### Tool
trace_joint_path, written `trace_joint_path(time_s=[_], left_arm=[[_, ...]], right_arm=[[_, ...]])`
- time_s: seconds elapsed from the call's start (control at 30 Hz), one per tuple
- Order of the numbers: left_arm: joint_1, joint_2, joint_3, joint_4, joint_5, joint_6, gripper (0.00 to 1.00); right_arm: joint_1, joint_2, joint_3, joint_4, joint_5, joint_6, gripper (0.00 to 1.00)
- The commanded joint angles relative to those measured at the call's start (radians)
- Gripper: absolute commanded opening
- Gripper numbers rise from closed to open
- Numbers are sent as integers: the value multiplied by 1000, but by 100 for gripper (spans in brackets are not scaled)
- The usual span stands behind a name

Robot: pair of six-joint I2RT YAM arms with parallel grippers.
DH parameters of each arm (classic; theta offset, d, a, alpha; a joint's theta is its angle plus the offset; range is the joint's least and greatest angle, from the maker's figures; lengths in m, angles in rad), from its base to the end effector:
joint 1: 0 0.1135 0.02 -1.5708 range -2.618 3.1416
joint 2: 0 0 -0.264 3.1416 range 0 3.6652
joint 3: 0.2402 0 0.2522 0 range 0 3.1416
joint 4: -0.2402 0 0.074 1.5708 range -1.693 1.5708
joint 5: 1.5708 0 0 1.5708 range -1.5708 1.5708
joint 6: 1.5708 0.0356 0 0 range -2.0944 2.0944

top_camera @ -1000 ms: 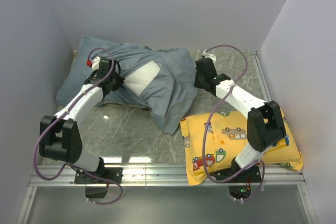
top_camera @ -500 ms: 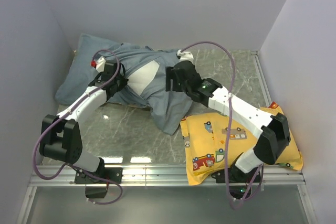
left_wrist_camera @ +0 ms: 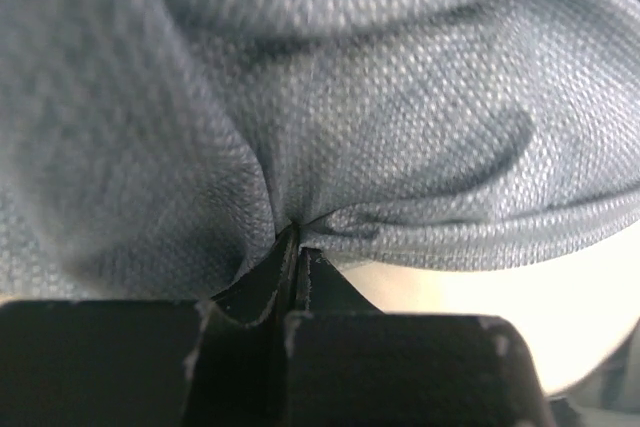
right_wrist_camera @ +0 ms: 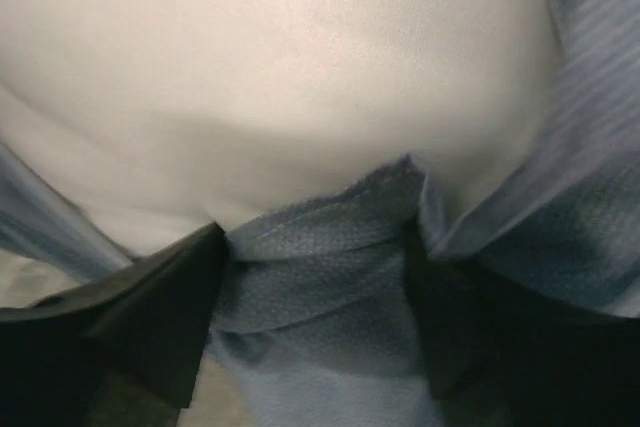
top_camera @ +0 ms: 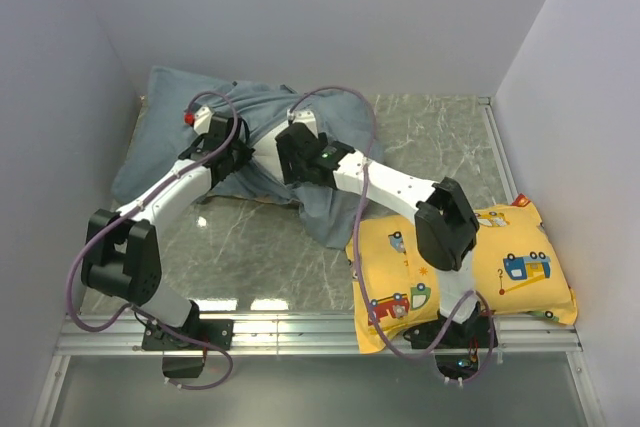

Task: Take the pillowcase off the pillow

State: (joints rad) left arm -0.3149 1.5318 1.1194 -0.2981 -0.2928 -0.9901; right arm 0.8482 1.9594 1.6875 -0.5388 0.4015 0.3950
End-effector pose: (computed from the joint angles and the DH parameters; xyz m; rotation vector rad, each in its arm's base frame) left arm 0.3266 -0.0956 0.2636 -0.8952 2.0873 -0.3658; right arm 0.3052 0.3251 0.2724 -0.3343 2.2817 0.1544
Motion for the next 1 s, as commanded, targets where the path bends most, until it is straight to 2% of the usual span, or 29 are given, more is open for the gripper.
trace_joint_path(time_s=[0.0,0.03,0.07,0.13,0.17,0.2,0.33,0.5,0.6,0.7,0.77,0.8,0.83,0.9,0.93,0.97], left_arm=[[-3,53,45,-50,20,-10,1],[5,59,51,-56,26,-13,0],[16,62,53,-58,33,-15,1],[51,60,45,-46,64,-24,0],[65,59,40,-44,73,-28,0],[92,51,36,-42,79,-33,1],[163,19,25,-58,77,-41,0],[227,-2,16,-67,70,-30,0],[226,-9,20,-69,76,1,1],[191,-22,45,-50,112,85,1],[116,-16,124,-123,60,129,11],[88,-19,150,-150,-15,172,16],[64,-22,173,-163,-40,191,26],[8,-39,223,-191,-89,234,36],[-4,-44,233,-197,-97,244,46],[-25,-51,258,-203,-103,254,50]], right_arm=[[-32,-97,-97,-40,72,-2,68],[-44,-126,-136,-21,77,-1,59],[-58,-154,-170,-3,76,1,38],[-109,-221,-251,11,66,4,19],[-126,-241,-276,25,60,4,5],[-148,-273,-323,33,44,2,0],[-280,-338,-443,91,-24,15,0],[-347,-314,-529,167,-91,37,0],[-373,-237,-520,212,-200,51,0],[-376,-197,-519,284,-383,68,0],[-371,-201,-535,341,-430,83,0],[-362,-206,-537,353,-438,90,0],[-362,-205,-537,362,-444,91,0],[-360,-206,-532,370,-464,93,0],[-360,-205,-532,372,-472,93,0],[-360,-208,-532,378,-478,96,0]])
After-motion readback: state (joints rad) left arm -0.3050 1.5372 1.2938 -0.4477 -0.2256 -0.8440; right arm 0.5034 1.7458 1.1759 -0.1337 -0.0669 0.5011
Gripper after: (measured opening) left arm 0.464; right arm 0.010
